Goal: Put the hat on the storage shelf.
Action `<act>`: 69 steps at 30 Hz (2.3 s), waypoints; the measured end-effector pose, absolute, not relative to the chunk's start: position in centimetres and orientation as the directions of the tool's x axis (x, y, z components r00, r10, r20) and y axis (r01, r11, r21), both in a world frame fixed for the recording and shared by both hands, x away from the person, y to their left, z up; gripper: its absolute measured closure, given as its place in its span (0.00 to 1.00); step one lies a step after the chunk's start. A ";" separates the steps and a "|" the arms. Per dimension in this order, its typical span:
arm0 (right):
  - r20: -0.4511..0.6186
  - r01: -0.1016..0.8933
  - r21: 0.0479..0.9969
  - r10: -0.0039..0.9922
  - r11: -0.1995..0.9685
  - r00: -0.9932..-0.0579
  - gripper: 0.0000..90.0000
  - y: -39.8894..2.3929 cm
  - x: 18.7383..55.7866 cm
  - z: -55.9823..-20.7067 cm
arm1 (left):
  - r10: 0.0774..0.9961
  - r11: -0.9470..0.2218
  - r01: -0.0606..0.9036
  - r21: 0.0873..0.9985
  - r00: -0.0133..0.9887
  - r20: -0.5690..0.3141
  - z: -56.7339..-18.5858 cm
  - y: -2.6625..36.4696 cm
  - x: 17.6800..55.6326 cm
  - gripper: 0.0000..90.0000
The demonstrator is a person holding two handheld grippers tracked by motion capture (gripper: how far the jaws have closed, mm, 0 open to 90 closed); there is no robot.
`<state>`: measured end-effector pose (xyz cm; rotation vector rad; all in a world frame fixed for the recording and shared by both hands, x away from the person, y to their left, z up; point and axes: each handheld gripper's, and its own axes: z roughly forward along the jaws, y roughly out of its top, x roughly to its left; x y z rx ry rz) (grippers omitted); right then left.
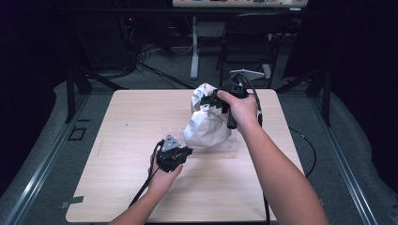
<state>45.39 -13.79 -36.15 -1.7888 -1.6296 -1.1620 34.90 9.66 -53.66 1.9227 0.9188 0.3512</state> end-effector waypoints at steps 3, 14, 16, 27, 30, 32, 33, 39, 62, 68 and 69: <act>0.810 0.961 0.208 0.583 -0.185 -0.063 0.89 -13.4 45.4 -36.3 | 0.736 -0.268 0.459 0.847 0.665 -0.128 -53.9 9.7 34.8 0.94; 0.791 0.949 0.260 0.604 -0.179 -0.103 0.66 -14.2 45.0 -36.1 | 0.733 -0.307 0.443 0.842 0.675 -0.088 -54.6 11.0 33.4 0.75; 0.777 0.945 0.279 0.619 -0.173 -0.116 0.65 -14.6 44.7 -36.0 | 0.733 -0.311 0.451 0.837 0.674 -0.091 -54.6 11.7 33.1 0.72; 0.763 0.945 0.279 0.637 -0.173 -0.108 0.65 -16.5 43.7 -35.2 | 0.772 -0.300 0.490 0.819 0.629 -0.093 -54.5 16.6 31.8 0.64; 0.759 0.942 0.284 0.643 -0.180 -0.105 0.65 -17.2 43.5 -35.3 | 0.788 -0.285 0.498 0.819 0.608 -0.096 -54.4 17.8 31.8 0.62; 0.754 0.941 0.285 0.648 -0.182 -0.103 0.65 -17.7 43.3 -35.4 | 0.796 -0.270 0.508 0.818 0.596 -0.107 -54.5 18.5 31.8 0.61; 0.755 0.944 0.278 0.648 -0.178 -0.100 0.65 -17.9 43.2 -35.5 | 0.796 -0.262 0.511 0.818 0.594 -0.116 -54.6 18.9 31.9 0.60; 0.743 0.943 0.278 0.662 -0.180 -0.093 0.64 -19.3 42.4 -36.1 | 0.812 -0.224 0.522 0.823 0.567 -0.139 -55.1 20.4 32.0 0.58; 0.626 0.916 0.372 0.770 -0.151 -0.128 0.63 -25.1 36.7 -41.7 | 0.834 -0.199 0.563 0.802 0.527 -0.162 -56.6 21.7 32.7 0.59; 0.604 0.914 0.379 0.786 -0.144 -0.127 0.63 -25.8 35.3 -44.6 | 0.836 -0.207 0.559 0.803 0.527 -0.152 -56.8 21.6 32.8 0.59; 0.607 0.915 0.378 0.784 -0.143 -0.128 0.63 -25.8 35.0 -45.0 | 0.835 -0.212 0.557 0.803 0.530 -0.147 -56.8 21.6 32.8 0.59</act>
